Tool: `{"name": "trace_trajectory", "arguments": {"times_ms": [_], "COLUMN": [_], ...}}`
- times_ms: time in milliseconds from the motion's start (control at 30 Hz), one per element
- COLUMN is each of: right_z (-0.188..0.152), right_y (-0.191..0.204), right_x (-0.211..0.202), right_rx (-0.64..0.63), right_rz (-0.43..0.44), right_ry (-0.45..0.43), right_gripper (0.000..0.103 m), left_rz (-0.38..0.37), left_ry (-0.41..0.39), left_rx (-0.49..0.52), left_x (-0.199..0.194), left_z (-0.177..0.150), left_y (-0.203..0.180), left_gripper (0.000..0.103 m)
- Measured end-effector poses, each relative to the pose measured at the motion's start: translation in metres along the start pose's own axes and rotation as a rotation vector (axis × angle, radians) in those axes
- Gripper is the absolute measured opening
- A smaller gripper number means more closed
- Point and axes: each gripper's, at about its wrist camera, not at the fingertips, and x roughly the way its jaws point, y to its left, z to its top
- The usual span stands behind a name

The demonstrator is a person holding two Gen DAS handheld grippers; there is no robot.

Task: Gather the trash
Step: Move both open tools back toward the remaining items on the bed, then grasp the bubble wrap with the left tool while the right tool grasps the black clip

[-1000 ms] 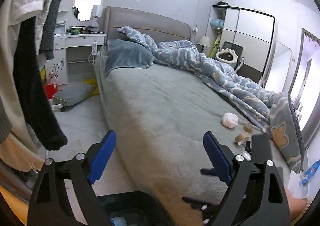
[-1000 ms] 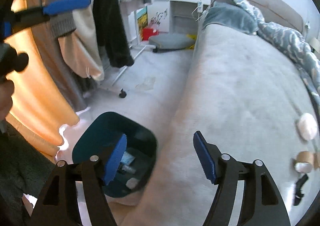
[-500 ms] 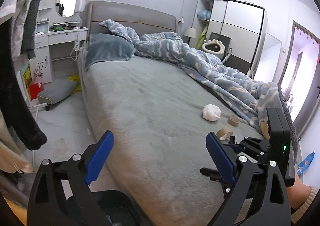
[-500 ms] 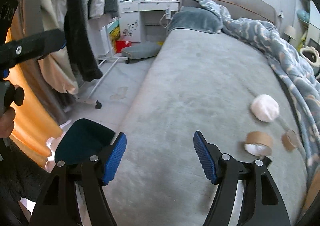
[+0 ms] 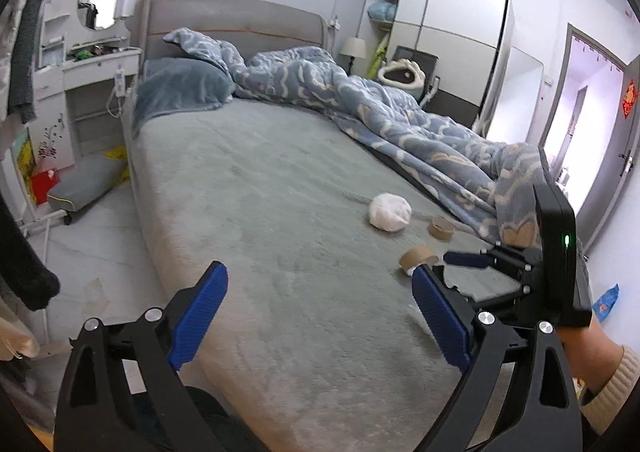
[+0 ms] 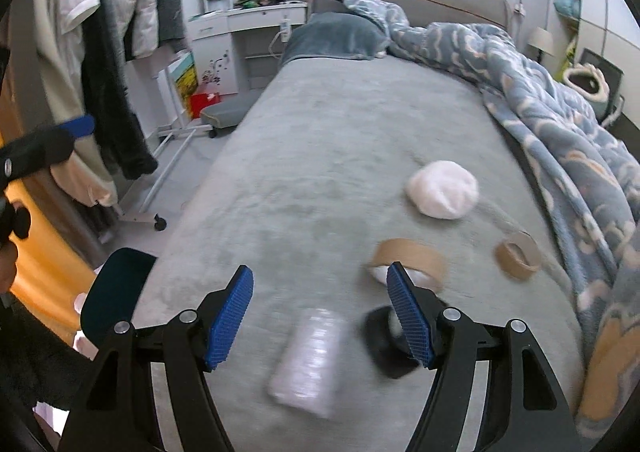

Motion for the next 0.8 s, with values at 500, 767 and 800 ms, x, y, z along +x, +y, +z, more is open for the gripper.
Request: {"name": "trace_trajectory", "arguments": {"times_ms": [500,767,800], "right_z": [-0.019,-0.031,-0.032], "right_y": [-0.080,-0.103,-0.106], "right_x": [0.009,0.027,0.029], "right_rx": [0.197,0.289,0.307], "right_rz": [0.076,0.187,0.213], "right_ry": [0.063,0.112,0.112], "right_gripper": [0.057,0.045,0.045], "left_rz": [-0.126,-0.187,-0.192], "left_ry": [0.194,0.284,0.293], "left_rx": [0.071,0.143,0.148], "left_x": [0.072,0.100,0.103], "left_z": [-0.022,-0.037,-0.039], "left_y": [-0.055,-0.087,-0.090], "left_gripper": [0.095,0.095,0.095]}}
